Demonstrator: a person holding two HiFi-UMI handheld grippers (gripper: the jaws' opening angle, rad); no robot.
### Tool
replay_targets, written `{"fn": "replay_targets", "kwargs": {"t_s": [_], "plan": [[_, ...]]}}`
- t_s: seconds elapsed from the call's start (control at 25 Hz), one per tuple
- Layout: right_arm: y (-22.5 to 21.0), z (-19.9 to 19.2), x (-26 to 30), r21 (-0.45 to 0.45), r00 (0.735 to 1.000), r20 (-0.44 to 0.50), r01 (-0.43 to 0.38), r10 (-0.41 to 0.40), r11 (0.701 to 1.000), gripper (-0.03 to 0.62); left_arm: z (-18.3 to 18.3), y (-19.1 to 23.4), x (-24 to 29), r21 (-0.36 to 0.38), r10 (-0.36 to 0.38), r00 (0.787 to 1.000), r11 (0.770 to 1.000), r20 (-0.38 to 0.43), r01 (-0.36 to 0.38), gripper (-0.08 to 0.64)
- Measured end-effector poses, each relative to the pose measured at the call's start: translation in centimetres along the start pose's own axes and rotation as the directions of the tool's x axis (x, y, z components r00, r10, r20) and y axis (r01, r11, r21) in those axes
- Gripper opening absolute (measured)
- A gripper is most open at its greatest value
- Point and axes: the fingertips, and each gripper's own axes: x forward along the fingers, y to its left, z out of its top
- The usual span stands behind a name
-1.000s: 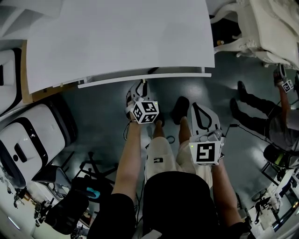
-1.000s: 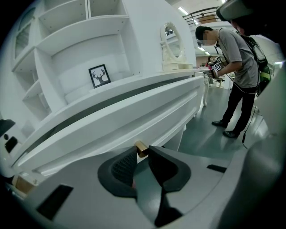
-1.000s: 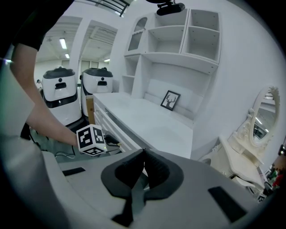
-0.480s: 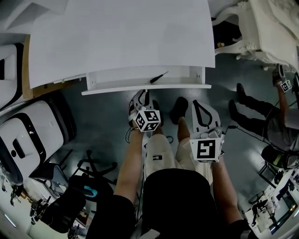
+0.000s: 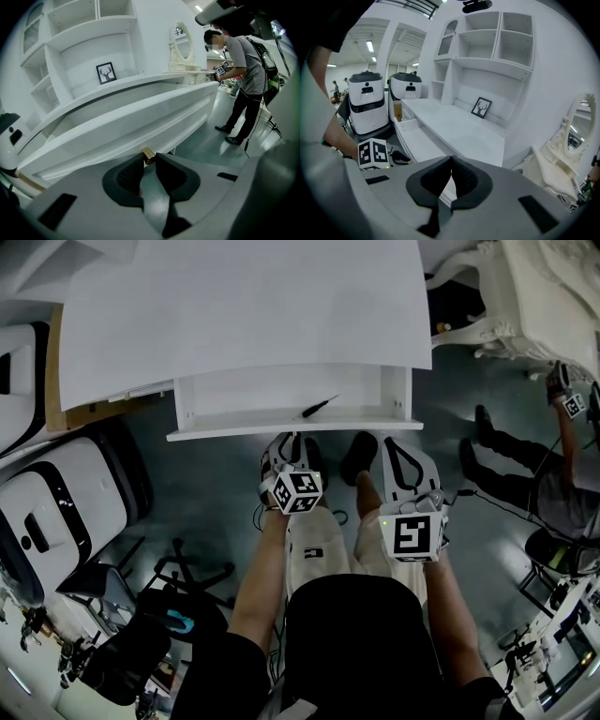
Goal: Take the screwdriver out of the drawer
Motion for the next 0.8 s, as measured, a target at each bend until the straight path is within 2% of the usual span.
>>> {"fn": "replay_targets", "kwargs": {"t_s": [0.4,0.8], "plan": [[0.9,-0.3,-0.6,-0.001,1.0,-0.004,-0.006,0.006,1.0,0.018,-1.5,-1.0,-1.4,-0.044,0.005,1.0,0.999,-0.025,-0.007,0.091],[1.5,-0.3,-1.2,-0.005,1.0,-0.007,-0.003,0.003,1.0,0.018,-2.1,-1.4,-1.9,-0.036,0.012,0.999,0.999,-0.031,-0.013,0.092]]}}
